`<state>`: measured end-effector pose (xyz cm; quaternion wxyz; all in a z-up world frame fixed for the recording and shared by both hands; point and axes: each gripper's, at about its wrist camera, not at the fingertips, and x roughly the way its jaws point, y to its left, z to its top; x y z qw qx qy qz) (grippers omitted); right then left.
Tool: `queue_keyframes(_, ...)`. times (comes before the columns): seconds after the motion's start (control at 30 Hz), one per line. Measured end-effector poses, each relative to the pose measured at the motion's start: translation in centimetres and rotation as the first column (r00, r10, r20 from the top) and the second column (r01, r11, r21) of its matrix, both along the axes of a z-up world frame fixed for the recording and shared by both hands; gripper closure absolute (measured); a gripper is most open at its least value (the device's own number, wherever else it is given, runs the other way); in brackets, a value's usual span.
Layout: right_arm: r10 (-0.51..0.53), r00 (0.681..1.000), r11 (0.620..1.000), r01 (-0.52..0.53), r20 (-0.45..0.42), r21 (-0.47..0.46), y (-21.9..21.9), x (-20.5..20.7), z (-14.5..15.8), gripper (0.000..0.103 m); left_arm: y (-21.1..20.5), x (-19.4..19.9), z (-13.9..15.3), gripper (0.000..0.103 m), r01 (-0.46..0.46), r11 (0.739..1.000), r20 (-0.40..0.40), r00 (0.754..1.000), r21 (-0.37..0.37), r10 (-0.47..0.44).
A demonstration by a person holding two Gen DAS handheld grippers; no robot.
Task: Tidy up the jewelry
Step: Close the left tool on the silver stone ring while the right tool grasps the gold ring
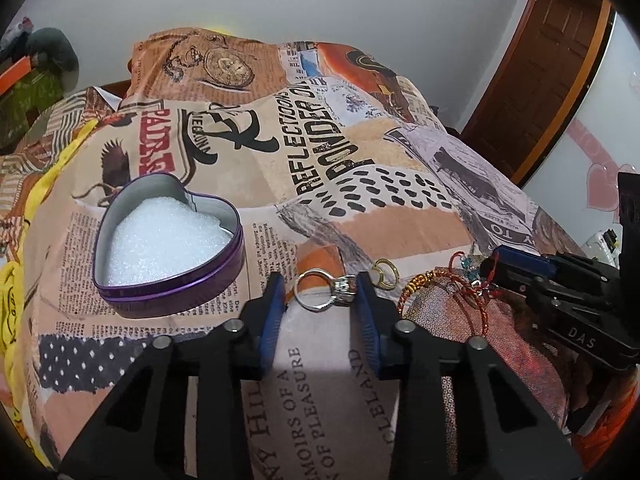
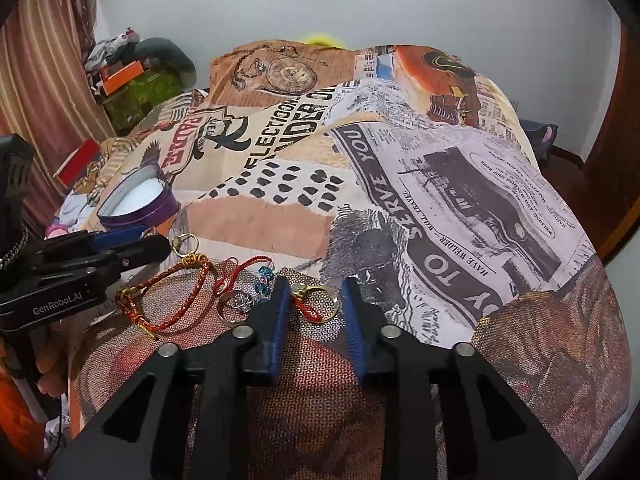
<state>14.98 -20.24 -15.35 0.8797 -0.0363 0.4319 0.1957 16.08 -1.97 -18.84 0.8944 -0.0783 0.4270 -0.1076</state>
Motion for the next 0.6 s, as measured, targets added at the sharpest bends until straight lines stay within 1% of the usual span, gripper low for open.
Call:
queue_keyframes(0.17, -0.008, 1.0, 1.0, 0.008, 0.005, 0.011, -0.3, -0.2, 0.3, 0.081, -0.1, -0.4, 0.4, 0.073, 0.007, 1.0, 0.014, 1.0, 0.017, -0.008)
queue_keyframes(0.2, -0.01, 1.0, 1.0, 0.01, 0.005, 0.014, -0.3, -0.2, 0.4, 0.085, -0.2, -0.5, 0.5, 0.073, 0.008, 1.0, 0.017, 1.0, 0.021, -0.008)
queue_keyframes(0.23, -0.013, 1.0, 1.0, 0.012, 0.004, 0.018, -0.4, -0.2, 0.5, 0.095, -0.2, -0.7, 0.6, 0.073, 0.009, 1.0, 0.022, 1.0, 0.023, -0.009)
queue_keyframes(0.6, -0.041, 0.998, 0.999, 0.04, 0.049, 0.016, -1.3, -1.1, 2.3, 0.095, -0.5, -2.1, 2.1, 0.073, 0.018, 1.0, 0.056, 0.998, 0.009, -0.018)
